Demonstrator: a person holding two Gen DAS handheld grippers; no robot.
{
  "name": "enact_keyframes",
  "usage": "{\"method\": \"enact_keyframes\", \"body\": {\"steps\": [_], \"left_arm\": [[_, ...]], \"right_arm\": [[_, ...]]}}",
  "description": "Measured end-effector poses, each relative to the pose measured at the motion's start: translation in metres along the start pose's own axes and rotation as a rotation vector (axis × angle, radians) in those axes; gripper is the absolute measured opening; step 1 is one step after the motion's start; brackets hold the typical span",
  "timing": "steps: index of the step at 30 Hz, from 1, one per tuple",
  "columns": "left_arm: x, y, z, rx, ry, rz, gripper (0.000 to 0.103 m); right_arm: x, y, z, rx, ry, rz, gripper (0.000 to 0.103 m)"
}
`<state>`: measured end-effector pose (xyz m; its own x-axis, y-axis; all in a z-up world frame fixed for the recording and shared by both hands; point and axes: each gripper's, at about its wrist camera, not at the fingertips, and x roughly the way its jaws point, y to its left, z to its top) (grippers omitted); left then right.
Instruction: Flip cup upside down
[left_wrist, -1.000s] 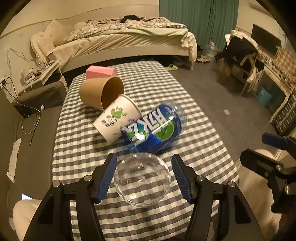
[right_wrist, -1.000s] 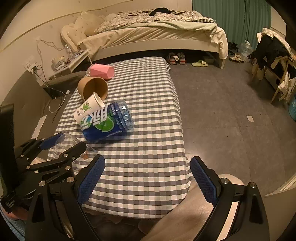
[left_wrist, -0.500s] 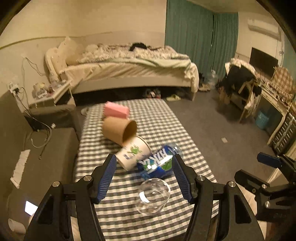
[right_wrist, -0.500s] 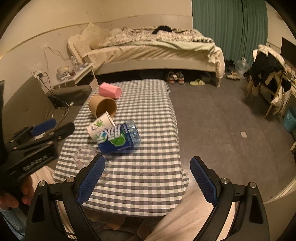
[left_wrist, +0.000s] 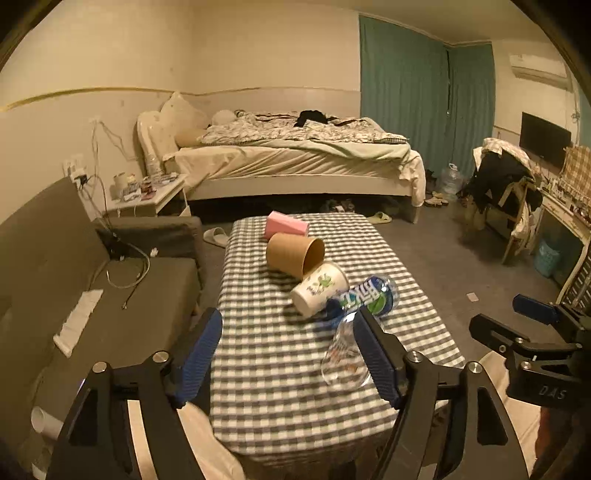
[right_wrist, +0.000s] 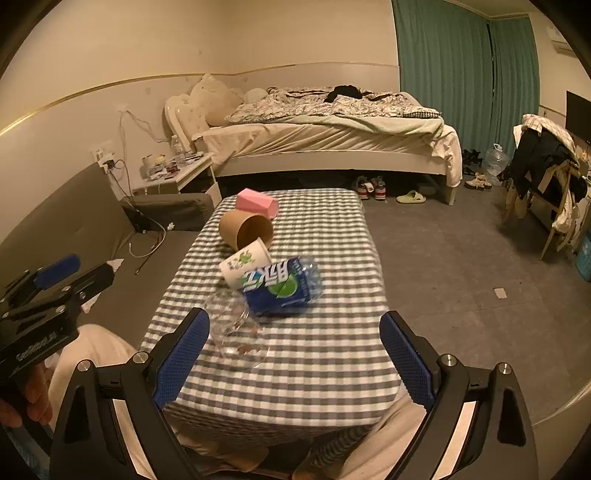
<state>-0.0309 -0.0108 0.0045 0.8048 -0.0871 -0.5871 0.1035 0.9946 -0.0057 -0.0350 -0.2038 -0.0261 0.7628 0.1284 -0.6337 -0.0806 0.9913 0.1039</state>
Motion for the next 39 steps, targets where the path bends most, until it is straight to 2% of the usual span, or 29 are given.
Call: {"method": "enact_keyframes", "body": {"steps": [5, 12, 39], "left_arm": [[0.005, 0.005, -0.017, -0.035, 0.024, 0.01, 0.09], [0.009, 0.002, -0.025, -0.018, 0.042, 0.017, 0.091], [0.017, 0.007, -0.032, -0.035, 0.078, 0.032, 0.091]], "right_arm": [[0.007, 0.006, -0.013, -0.017, -0.007, -0.01, 0.094], [0.01, 0.005, -0.019, -0.009, -0.024, -0.054, 0.101], [0.011, 0.003, -0.025, -0.009, -0.017, -0.064, 0.101]]}}
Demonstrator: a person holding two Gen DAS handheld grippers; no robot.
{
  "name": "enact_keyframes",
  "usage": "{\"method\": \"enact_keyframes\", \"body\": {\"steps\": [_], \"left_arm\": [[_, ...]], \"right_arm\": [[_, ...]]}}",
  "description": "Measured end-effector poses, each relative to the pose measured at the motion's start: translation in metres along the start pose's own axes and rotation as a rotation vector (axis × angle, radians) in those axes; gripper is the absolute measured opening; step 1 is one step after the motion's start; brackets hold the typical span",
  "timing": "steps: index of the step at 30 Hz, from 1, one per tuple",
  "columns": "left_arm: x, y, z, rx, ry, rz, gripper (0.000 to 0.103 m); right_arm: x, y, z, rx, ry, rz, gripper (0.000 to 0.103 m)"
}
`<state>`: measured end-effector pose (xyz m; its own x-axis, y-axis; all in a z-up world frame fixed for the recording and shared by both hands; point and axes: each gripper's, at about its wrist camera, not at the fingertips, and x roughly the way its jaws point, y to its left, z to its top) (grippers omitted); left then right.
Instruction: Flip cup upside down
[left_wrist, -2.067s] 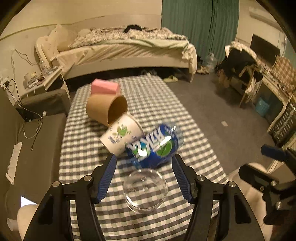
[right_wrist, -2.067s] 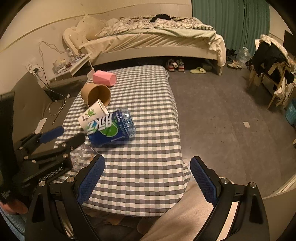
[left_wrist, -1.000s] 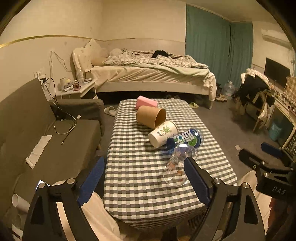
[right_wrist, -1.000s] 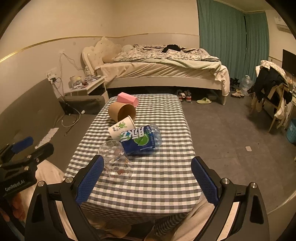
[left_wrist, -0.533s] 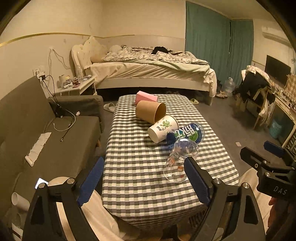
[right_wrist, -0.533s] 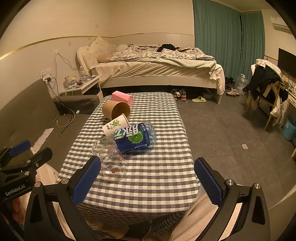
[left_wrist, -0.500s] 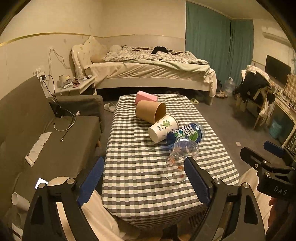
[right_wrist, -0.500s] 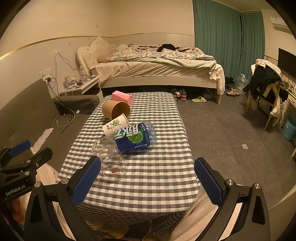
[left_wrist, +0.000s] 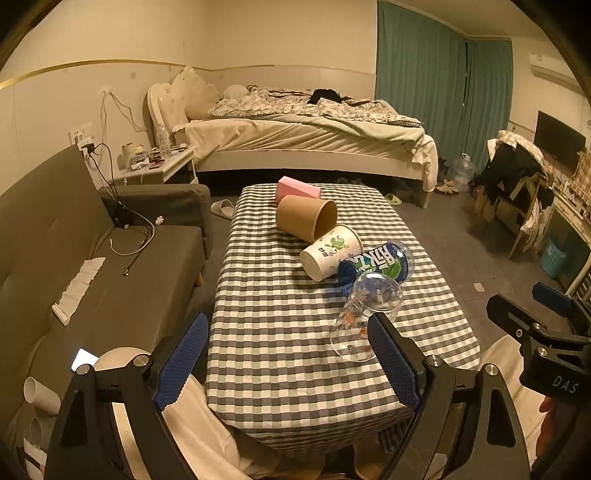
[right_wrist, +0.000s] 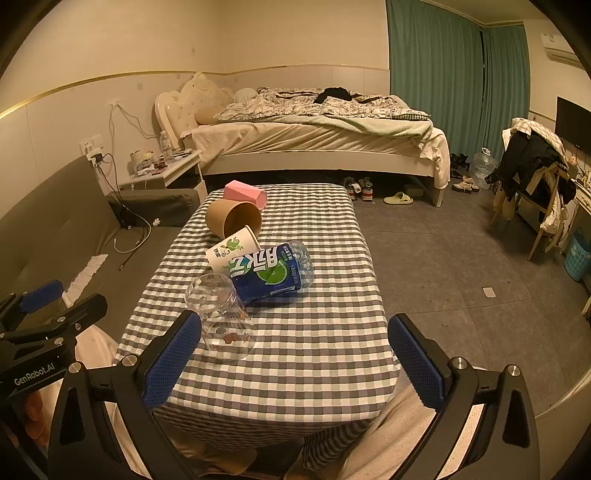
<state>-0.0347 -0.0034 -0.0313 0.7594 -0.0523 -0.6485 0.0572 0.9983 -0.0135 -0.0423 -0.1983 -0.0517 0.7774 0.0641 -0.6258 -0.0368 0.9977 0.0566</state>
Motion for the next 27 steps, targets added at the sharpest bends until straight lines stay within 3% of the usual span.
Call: {"method": "enact_keyframes", "body": {"steps": [27], "left_arm": [[0.0012, -0.001, -0.0016, 0.005, -0.005, 0.021, 0.091]], "right_arm": [[0.0005, 0.0038, 0.0012, -0.009, 0.003, 0.001, 0.101]]}}
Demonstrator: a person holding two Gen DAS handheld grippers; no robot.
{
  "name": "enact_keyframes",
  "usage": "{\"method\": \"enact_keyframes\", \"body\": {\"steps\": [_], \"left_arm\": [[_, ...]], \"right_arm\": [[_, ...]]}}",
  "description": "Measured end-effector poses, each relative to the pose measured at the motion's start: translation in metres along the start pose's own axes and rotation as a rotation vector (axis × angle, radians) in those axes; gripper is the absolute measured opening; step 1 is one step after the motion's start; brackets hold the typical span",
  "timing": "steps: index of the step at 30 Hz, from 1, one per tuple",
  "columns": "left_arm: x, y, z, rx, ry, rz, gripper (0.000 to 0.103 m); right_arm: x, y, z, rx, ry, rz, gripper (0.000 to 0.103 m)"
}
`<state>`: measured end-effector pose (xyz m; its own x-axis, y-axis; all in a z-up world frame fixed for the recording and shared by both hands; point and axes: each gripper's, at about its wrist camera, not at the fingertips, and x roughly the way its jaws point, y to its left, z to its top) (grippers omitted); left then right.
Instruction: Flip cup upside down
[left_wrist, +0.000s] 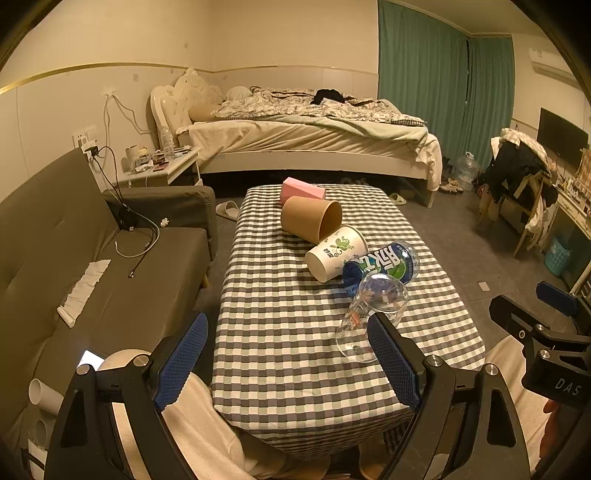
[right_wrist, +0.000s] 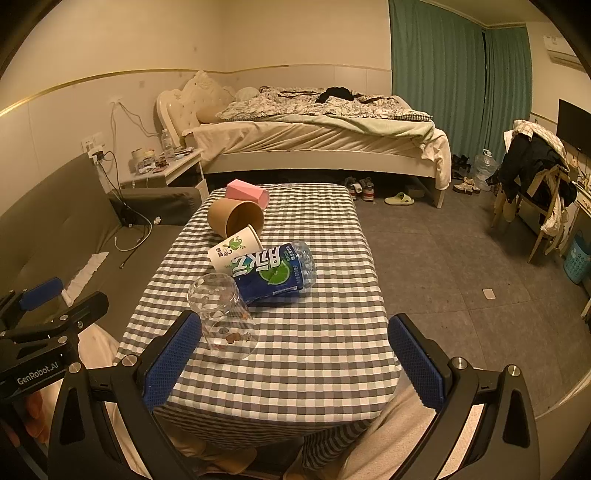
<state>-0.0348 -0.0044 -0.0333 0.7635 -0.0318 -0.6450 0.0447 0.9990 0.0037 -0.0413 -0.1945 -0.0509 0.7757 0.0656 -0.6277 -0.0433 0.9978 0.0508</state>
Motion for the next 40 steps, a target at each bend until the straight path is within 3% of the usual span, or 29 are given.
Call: {"method": "enact_keyframes", "body": {"steps": [40], "left_arm": [[-0.0011, 0.0006, -0.0006, 0.006, -0.002, -0.003, 0.091]], "right_arm": [[0.0004, -0.0024, -0.0027, 0.003, 0.007, -0.005, 0.101]]}}
